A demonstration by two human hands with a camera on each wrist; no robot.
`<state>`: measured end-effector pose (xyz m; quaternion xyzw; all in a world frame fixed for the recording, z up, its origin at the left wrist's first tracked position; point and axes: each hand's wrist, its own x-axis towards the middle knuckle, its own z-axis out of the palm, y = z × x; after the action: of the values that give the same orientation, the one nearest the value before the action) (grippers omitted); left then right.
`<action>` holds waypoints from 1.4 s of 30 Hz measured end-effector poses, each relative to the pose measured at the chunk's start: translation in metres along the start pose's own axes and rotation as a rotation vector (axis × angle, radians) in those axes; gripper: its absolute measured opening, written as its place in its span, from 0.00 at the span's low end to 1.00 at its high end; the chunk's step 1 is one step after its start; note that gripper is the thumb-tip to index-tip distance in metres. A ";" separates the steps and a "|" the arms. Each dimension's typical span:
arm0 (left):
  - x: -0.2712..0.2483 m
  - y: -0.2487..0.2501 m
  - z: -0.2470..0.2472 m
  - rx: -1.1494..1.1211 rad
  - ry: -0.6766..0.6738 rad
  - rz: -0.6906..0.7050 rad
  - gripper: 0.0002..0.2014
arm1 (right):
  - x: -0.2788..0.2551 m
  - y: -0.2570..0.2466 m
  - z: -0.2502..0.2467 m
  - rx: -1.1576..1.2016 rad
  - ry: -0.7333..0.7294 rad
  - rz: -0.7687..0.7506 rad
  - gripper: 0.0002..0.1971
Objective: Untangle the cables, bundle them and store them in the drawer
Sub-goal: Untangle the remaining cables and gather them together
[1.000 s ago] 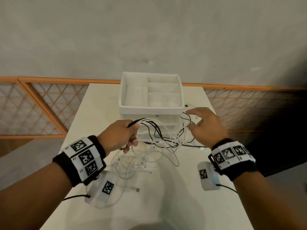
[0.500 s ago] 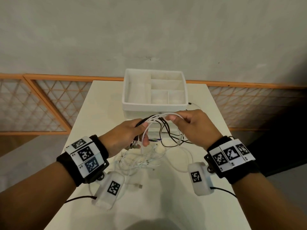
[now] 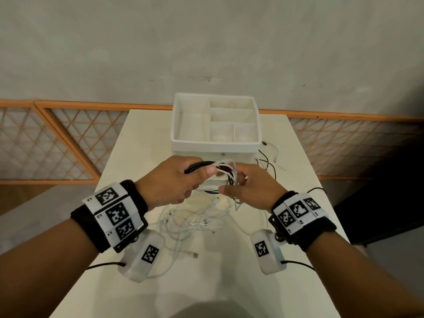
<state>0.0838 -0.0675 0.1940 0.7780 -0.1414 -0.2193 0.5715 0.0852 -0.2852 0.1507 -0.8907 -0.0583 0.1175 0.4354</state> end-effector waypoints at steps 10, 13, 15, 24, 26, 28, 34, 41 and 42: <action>-0.010 -0.017 -0.023 0.639 -0.064 -0.025 0.23 | 0.015 0.080 -0.055 -0.326 0.500 0.212 0.17; -0.006 -0.041 -0.021 0.741 -0.012 -0.097 0.22 | 0.012 0.081 -0.043 -0.427 0.240 0.288 0.41; -0.004 -0.048 -0.016 0.773 0.000 -0.091 0.21 | 0.003 0.063 -0.027 -0.439 0.210 0.225 0.46; -0.004 -0.025 -0.010 0.663 -0.034 0.266 0.16 | -0.008 0.027 0.037 -0.338 -0.129 0.160 0.12; -0.009 -0.022 -0.019 0.595 0.032 0.200 0.21 | -0.002 0.044 0.010 -0.315 -0.032 0.303 0.14; -0.013 -0.030 -0.025 0.651 -0.034 0.064 0.23 | 0.003 0.057 -0.014 -0.369 0.225 0.280 0.08; -0.016 -0.093 -0.010 0.504 -0.122 -0.363 0.16 | 0.002 0.066 0.006 -0.127 0.319 0.202 0.37; -0.013 -0.095 -0.018 0.574 0.133 -0.279 0.19 | -0.020 0.113 0.085 -0.471 0.022 0.281 0.22; -0.010 -0.091 -0.017 0.571 0.144 -0.282 0.21 | -0.020 0.116 0.092 -0.517 -0.046 0.320 0.25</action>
<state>0.0809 -0.0206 0.1132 0.9323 -0.0472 -0.1924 0.3027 0.0425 -0.2905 0.0077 -0.9669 0.0447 0.1861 0.1686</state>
